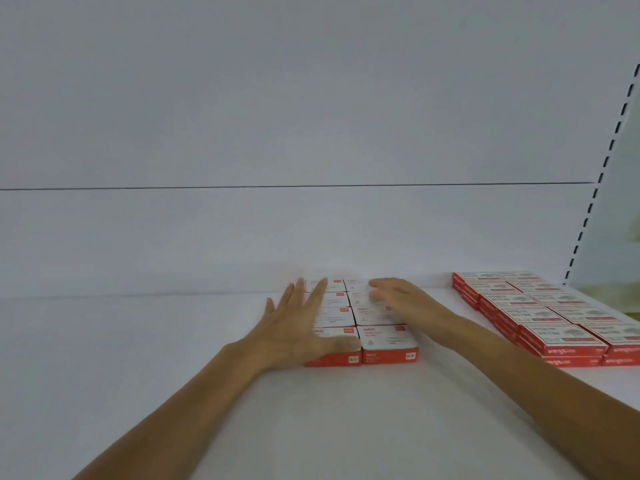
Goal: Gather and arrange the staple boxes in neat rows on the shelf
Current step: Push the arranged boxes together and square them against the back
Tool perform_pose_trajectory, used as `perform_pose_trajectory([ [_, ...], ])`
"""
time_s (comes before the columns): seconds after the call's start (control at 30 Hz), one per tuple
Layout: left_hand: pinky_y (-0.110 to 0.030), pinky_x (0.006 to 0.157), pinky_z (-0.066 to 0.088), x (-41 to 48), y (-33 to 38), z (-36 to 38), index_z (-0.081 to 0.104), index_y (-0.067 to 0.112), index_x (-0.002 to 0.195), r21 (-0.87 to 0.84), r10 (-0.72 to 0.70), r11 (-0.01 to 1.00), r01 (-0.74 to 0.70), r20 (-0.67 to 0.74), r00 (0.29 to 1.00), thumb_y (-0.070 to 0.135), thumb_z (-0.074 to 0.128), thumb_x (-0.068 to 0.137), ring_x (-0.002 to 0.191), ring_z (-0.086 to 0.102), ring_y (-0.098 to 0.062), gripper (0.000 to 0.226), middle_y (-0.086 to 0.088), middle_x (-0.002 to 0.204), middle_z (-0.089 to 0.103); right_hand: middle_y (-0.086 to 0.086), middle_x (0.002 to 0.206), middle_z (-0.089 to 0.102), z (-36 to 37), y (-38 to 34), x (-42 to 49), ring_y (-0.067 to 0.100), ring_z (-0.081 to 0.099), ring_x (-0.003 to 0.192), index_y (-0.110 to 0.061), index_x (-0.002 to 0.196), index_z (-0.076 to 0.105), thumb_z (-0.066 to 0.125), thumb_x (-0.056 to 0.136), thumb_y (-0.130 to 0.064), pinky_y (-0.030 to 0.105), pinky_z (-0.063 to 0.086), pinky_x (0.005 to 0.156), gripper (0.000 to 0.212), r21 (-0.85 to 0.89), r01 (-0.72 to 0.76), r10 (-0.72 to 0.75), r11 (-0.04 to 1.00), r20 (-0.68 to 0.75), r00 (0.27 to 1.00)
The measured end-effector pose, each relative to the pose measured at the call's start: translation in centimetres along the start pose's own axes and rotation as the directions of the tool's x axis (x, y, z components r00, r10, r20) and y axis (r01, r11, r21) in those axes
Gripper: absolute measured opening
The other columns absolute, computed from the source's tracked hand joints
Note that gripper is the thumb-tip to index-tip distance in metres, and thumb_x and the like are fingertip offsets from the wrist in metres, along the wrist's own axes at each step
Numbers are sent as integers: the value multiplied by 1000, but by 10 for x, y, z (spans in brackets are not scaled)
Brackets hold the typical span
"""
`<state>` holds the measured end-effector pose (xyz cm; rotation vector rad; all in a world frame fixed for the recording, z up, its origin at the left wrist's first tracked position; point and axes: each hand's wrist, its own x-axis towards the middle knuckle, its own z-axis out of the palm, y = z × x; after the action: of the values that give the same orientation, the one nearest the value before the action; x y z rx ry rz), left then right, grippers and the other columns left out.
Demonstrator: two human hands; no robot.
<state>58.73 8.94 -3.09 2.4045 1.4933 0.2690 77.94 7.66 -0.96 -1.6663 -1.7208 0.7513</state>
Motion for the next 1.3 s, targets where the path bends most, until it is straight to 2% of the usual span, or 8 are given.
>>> perform_pose_trajectory([
  [0.1,-41,118,-9,-3,1,-5,-16,37,143,52,39,998,-41,37,999,81,42,59,141,-24,-12,111,3,154,-22,-2,148,33,-6,6,-1,12,35,132,-19,140,37,46,94,-35,27,26,108,50,-62,18,-15,998,46,999],
  [0.17,-42,118,-9,-5,3,0,-18,34,143,117,24,993,-33,82,996,79,45,66,141,-24,-14,110,0,154,-23,-3,146,36,-3,7,-4,9,39,124,-16,138,38,42,96,-34,20,27,95,47,-116,6,6,993,104,995],
  [0.23,-43,118,-9,-5,5,4,-17,31,144,162,15,986,-30,97,995,76,46,71,142,-23,-13,107,-1,154,-23,1,143,39,1,8,-5,13,41,123,-12,136,38,41,96,-36,21,29,89,47,-201,15,8,979,114,993],
  [0.37,-44,118,-8,-3,7,4,-9,27,147,184,35,982,-51,90,995,71,46,76,142,-20,-10,100,3,155,-21,1,146,32,9,8,-2,19,37,130,-14,144,24,39,93,-47,32,30,105,61,-316,14,20,949,105,994],
  [0.53,-44,118,-7,-1,6,4,-9,29,146,221,50,973,-72,100,994,73,44,76,143,-18,-10,99,7,156,-16,2,152,20,10,9,-2,23,25,139,-16,147,14,33,95,-49,36,22,111,65,-363,7,43,932,130,991],
  [0.83,-46,118,-7,0,6,7,-6,35,146,150,39,987,-51,81,996,77,46,71,143,-17,-10,101,10,156,-14,2,145,29,11,8,-2,21,39,128,-16,145,20,35,93,-49,37,33,107,63,-370,6,41,929,119,992],
  [1.13,-44,117,-9,-1,10,4,-5,29,148,297,62,952,-78,62,996,80,38,73,143,-17,-9,100,7,156,-13,2,145,31,9,9,0,21,39,128,-16,143,23,36,91,-53,38,33,105,65,-421,11,38,907,106,994],
  [1.3,-42,118,-7,-5,12,2,-2,28,148,272,52,960,-69,69,996,80,40,72,144,-9,-7,100,8,157,-7,4,147,30,6,6,0,23,39,130,-17,144,24,40,87,-58,38,33,107,72,-466,12,43,885,107,993],
])
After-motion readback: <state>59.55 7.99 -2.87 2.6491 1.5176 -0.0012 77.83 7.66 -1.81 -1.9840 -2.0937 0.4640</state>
